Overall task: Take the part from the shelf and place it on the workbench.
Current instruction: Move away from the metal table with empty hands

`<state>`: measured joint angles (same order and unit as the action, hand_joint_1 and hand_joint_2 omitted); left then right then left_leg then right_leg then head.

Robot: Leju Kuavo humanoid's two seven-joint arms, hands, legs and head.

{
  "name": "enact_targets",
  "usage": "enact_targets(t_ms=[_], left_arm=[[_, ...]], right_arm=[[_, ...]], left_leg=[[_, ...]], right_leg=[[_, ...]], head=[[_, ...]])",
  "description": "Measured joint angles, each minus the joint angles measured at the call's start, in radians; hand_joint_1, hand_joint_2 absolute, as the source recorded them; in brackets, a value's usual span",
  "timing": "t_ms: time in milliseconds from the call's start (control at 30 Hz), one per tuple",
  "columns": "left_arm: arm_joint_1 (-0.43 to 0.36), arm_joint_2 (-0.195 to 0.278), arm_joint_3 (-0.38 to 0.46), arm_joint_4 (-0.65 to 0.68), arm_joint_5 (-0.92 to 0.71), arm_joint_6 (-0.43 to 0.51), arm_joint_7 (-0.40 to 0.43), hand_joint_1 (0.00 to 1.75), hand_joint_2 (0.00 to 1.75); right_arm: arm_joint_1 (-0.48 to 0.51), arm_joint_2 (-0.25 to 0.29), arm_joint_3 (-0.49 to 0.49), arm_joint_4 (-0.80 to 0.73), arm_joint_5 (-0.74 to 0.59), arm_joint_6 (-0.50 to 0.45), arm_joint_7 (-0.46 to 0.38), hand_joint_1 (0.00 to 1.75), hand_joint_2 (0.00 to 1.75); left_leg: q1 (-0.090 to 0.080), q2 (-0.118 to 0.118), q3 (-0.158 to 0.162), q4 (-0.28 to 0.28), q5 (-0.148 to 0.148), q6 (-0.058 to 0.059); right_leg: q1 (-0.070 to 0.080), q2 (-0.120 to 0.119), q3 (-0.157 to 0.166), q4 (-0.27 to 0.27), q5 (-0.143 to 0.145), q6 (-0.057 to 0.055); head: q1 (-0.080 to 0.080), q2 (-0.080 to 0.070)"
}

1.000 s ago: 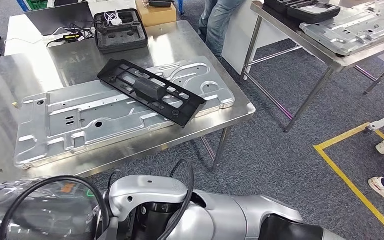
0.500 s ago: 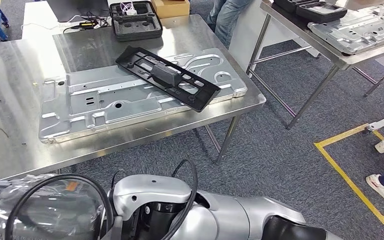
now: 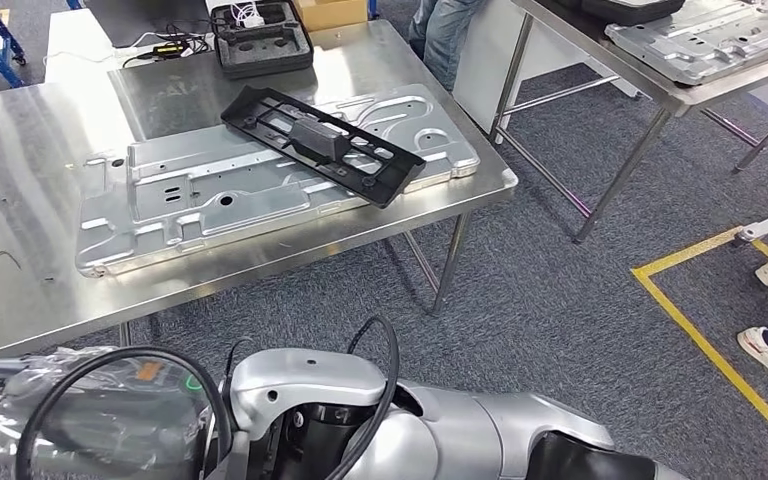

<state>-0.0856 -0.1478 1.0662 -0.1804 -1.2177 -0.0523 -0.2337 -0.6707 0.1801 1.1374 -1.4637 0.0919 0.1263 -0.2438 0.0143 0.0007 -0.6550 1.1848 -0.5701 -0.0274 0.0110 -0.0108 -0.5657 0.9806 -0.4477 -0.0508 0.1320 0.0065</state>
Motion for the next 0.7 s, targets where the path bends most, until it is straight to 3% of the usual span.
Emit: enact_targets(t_ms=[67,100,133,200,233,267,367,433,533,567,600,633,700], left_arm=[[0.0,0.001,0.0,0.0,0.0,0.0,0.0,0.0,0.0],[0.0,0.003,0.0,0.0,0.0,0.0,0.0,0.0,0.0],[0.0,0.004,0.0,0.0,0.0,0.0,0.0,0.0,0.0],[0.0,0.006,0.0,-0.001,0.0,0.0,0.0,0.0,0.0],[0.0,0.006,0.0,-0.001,0.0,0.0,0.0,0.0,0.0],[0.0,0.006,0.0,0.0,0.0,0.0,0.0,0.0,0.0],[0.001,0.006,0.0,0.0,0.002,0.001,0.0,0.0,0.0],[0.001,0.006,0.0,0.0,0.003,0.001,0.0,0.0,0.0],[-0.001,0.006,0.0,-0.001,0.003,0.002,0.0,0.0,0.0],[0.0,0.006,0.0,-0.001,0.003,0.002,0.0,0.0,0.0],[0.0,0.006,0.0,-0.001,0.003,0.001,0.0,0.0,0.0],[0.0,0.006,0.0,-0.001,0.003,0.001,0.0,0.0,0.0],[0.0,0.006,0.0,-0.001,0.003,0.001,0.0,0.0,0.0]], right_arm=[[0.002,0.0,0.0,0.0,0.0,0.0,0.0,0.0,0.0],[0.003,0.0,0.0,0.0,0.0,0.0,0.0,0.0,0.0],[0.003,0.0,0.0,0.0,0.0,0.0,0.0,0.0,0.0],[0.004,0.0,0.0,0.0,0.0,0.0,0.0,0.0,0.0],[0.004,0.0,0.0,0.0,0.0,0.0,0.0,0.0,0.0],[0.004,0.0,0.0,-0.001,0.0,0.0,0.0,0.0,0.0],[0.005,0.0,0.0,-0.001,-0.001,0.0,0.0,0.0,0.0],[0.004,0.0,0.0,-0.001,-0.001,0.0,0.0,0.0,0.0],[0.005,-0.001,0.0,-0.001,-0.001,0.0,0.0,0.0,0.0],[0.005,-0.001,0.0,-0.001,-0.001,0.0,0.0,0.0,0.0],[0.005,-0.001,0.0,-0.001,-0.001,0.0,0.0,0.0,0.0],[0.005,-0.001,0.0,-0.001,-0.001,0.0,0.0,0.0,0.0],[0.004,0.0,0.0,-0.001,-0.001,0.0,0.0,0.0,0.0]], left_leg=[[0.004,0.0,-0.031,0.106,-0.047,-0.007],[0.007,0.0,-0.023,0.11,-0.044,-0.01],[0.011,0.0,0.004,0.071,-0.022,-0.014],[0.018,-0.001,0.082,-0.064,0.026,-0.019],[0.018,-0.003,0.107,-0.113,0.041,-0.017],[0.018,-0.005,0.116,-0.138,0.046,-0.013],[0.014,-0.008,0.105,-0.14,0.058,0.01],[0.016,-0.005,0.094,-0.142,0.072,0.027],[0.017,-0.001,0.066,-0.143,0.094,0.036],[0.016,0.0,0.056,-0.143,0.101,0.035],[0.016,0.0,0.048,-0.142,0.107,0.034],[0.017,0.0,0.04,-0.142,0.114,0.032],[0.017,-0.001,0.03,-0.142,0.125,0.026]], right_leg=[[0.0,0.0,-0.015,0.004,0.008,0.002],[-0.001,0.0,-0.022,0.008,0.011,0.004],[-0.003,0.0,-0.029,0.014,0.014,0.007],[-0.004,0.0,-0.044,0.03,0.016,0.013],[-0.003,0.001,-0.051,0.038,0.017,0.017],[-0.001,0.001,-0.057,0.044,0.02,0.022],[-0.003,0.001,-0.068,0.049,0.029,0.039],[-0.006,0.002,-0.084,0.08,-0.004,0.048],[-0.015,0.003,-0.148,0.259,-0.122,0.057],[-0.018,0.003,-0.161,0.309,-0.145,0.058],[-0.019,0.003,-0.156,0.324,-0.15,0.059],[-0.02,0.003,-0.13,0.299,-0.138,0.059],[-0.02,0.004,-0.034,0.159,-0.095,0.055]], head=[[-0.001,0.0],[-0.001,0.0],[-0.001,0.0],[-0.001,0.0],[-0.001,0.0],[-0.001,0.0],[-0.002,0.0],[-0.002,0.0],[0.001,0.0],[0.001,0.0],[0.001,0.0],[0.001,0.0],[0.001,0.0]])
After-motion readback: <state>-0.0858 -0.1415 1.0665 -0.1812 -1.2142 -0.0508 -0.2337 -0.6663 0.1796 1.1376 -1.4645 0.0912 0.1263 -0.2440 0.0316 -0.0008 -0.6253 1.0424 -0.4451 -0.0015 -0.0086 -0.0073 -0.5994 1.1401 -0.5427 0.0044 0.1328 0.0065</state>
